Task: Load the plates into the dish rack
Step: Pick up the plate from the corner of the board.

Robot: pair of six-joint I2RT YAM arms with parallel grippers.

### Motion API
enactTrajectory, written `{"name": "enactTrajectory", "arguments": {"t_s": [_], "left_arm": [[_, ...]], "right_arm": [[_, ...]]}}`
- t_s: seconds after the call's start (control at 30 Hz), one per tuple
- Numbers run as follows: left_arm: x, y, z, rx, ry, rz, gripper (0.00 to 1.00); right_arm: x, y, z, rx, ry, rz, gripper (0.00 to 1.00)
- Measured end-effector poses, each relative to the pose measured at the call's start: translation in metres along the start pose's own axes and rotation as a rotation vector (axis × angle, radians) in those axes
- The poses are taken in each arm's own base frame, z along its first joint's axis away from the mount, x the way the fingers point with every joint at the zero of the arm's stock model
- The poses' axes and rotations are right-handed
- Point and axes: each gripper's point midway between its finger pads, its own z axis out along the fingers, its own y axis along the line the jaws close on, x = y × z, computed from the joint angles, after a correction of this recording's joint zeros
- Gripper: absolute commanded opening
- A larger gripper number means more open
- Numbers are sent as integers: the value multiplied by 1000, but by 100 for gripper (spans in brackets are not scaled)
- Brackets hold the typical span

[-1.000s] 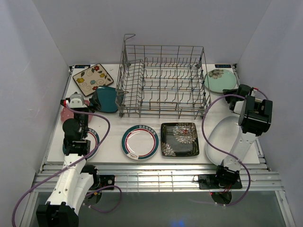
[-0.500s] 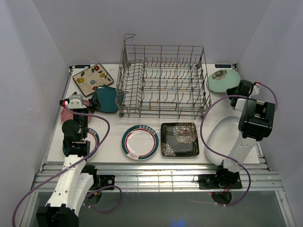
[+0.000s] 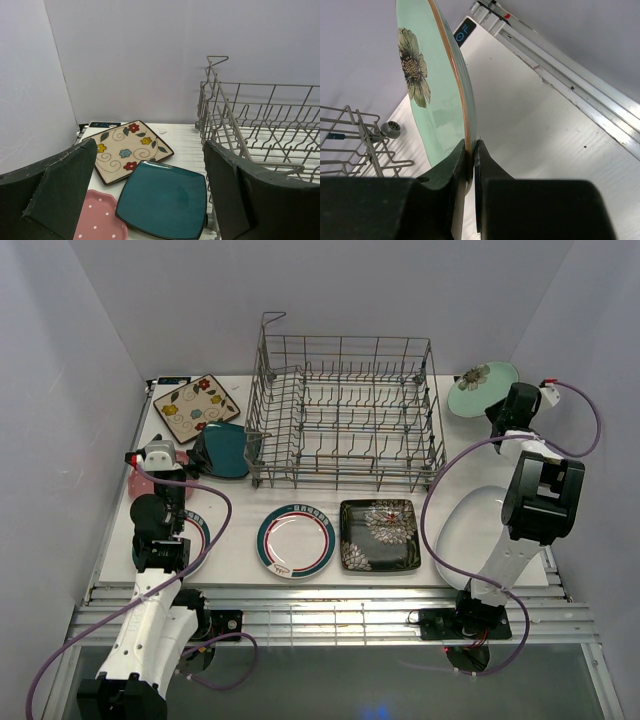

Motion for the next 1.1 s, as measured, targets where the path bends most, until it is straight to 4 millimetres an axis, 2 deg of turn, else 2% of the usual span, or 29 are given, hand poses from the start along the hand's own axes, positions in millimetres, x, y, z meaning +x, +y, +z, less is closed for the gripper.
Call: {"name": "enactTrajectory", "arguments": {"t_s": [0.3, 0.47, 0.7, 0.9, 1.1], "left_arm": [[0, 0, 0, 0, 0, -1, 98], [0, 0, 0, 0, 0, -1, 98], [0, 0, 0, 0, 0, -1, 98], [0, 0, 0, 0, 0, -1, 98], [0, 0, 0, 0, 0, -1, 98]], "right_arm": [[-8, 36, -11, -31, -48, -138, 8], [-15, 44, -15, -25, -61, -183, 8], [-38, 58, -28, -1, -137, -250, 8], [-53, 87, -41, -18, -201, -301, 8], [-60, 112, -55, -40, -242, -370, 8]]}}
